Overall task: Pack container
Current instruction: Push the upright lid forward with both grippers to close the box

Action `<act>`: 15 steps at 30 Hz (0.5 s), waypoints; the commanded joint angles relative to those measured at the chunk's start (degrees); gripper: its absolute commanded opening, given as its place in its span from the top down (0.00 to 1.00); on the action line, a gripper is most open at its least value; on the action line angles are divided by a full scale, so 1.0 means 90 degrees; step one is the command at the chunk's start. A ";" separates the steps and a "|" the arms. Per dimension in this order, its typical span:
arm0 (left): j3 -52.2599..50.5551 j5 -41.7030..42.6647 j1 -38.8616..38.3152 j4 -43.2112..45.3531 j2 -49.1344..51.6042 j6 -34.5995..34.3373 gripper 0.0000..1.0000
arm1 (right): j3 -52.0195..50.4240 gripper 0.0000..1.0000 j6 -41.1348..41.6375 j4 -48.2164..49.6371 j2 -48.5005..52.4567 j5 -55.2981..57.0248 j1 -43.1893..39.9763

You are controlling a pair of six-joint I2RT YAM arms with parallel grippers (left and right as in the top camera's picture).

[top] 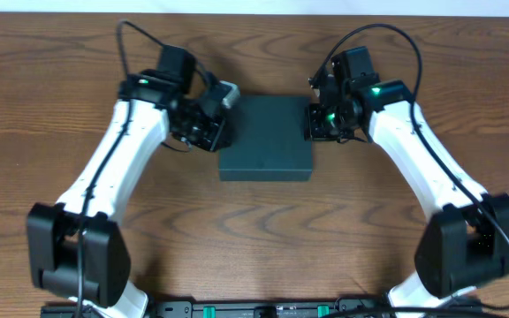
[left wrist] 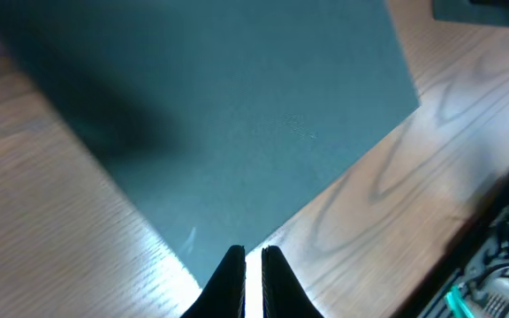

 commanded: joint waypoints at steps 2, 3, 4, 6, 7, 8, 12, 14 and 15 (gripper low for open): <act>0.0000 -0.0707 -0.0233 0.0002 0.0500 0.0114 0.94 | -0.0022 0.99 -0.0109 -0.0095 0.0503 0.0017 0.0039; 0.0000 -0.0763 -0.0255 0.0012 0.0636 0.0112 0.94 | -0.0022 0.99 -0.0109 -0.0109 0.0590 0.0017 0.0039; 0.0000 -0.0801 -0.0270 0.0029 0.0792 0.0109 0.93 | -0.0022 0.99 -0.0112 -0.0112 0.0695 0.0019 0.0041; 0.0000 -0.0801 -0.0272 0.0075 0.1083 0.0109 0.94 | -0.0022 0.99 -0.0112 -0.0117 0.0826 0.0017 0.0046; 0.0000 -0.0804 -0.0272 0.0095 0.1231 0.0109 0.94 | -0.0022 0.99 -0.0112 -0.0117 0.0879 0.0017 0.0049; 0.0000 -0.0804 -0.0272 0.0114 0.1406 0.0109 0.94 | -0.0022 0.99 -0.0114 -0.0114 0.0923 0.0022 0.0049; 0.0000 -0.0801 -0.0272 0.0039 0.1807 0.0053 0.94 | -0.0017 0.99 -0.0112 -0.0168 0.0896 -0.0107 0.0049; 0.0022 -0.0804 -0.0257 -0.0044 0.1766 0.0053 0.94 | -0.0007 0.99 -0.0112 -0.0160 0.0784 -0.0129 0.0029; 0.0068 -0.0806 -0.0240 -0.0087 0.1717 0.0024 0.94 | -0.0002 0.99 -0.0112 -0.0104 0.0692 -0.0126 0.0002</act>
